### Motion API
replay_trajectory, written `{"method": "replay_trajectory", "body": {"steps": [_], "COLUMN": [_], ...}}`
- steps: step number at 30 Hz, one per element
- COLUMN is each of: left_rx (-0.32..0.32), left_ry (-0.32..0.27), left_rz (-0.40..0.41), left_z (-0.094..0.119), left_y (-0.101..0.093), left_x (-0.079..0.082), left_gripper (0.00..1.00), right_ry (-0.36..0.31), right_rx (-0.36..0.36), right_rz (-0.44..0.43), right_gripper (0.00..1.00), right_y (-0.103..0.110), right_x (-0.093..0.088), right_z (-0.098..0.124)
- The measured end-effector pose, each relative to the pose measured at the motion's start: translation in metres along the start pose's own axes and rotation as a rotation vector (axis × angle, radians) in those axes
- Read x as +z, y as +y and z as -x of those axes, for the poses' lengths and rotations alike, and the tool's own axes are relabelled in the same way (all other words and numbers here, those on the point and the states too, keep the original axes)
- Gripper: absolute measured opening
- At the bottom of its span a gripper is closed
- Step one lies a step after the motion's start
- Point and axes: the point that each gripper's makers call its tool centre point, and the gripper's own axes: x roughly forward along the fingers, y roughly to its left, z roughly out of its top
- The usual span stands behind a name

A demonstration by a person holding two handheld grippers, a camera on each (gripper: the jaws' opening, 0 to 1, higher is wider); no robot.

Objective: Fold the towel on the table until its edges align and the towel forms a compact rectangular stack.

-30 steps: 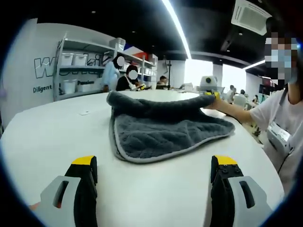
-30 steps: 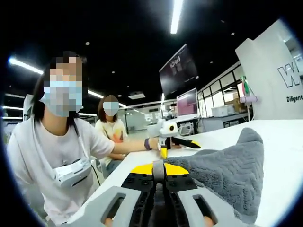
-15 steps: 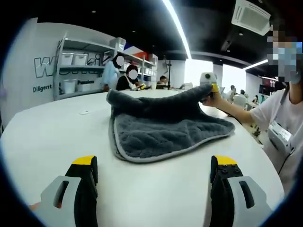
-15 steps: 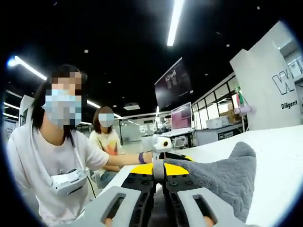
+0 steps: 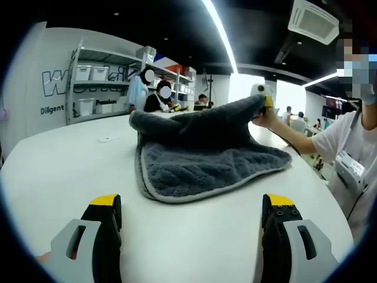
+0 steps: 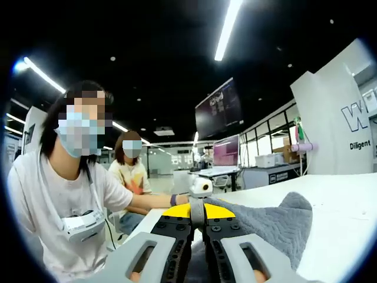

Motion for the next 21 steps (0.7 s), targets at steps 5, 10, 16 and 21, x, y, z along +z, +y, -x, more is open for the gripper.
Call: {"method": "replay_trajectory", "body": {"steps": [5,10,16,21], "left_rx": [0.002,0.004,0.005,0.006], "left_ry": [0.0,0.001,0.002,0.001], "left_rz": [0.0,0.001,0.001,0.003], "left_z": [0.0,0.0,-0.001,-0.001], "left_y": [0.0,0.001,0.001,0.001], "left_x": [0.0,0.0,0.0,0.0], "left_gripper": [0.98,0.98,0.98,0.98], "right_ry": [-0.024,-0.046,0.032,0.163], "right_rx": [0.016,0.053,0.107,0.168], "right_rz": [0.03,0.104,0.151,0.152], "right_gripper": [0.01,0.01,0.01,0.01], "right_y": [0.007,0.022,0.043,0.063], "right_x": [0.009,0.016,-0.001,-0.035], "right_z": [0.002,0.004,-0.002,-0.011]}}
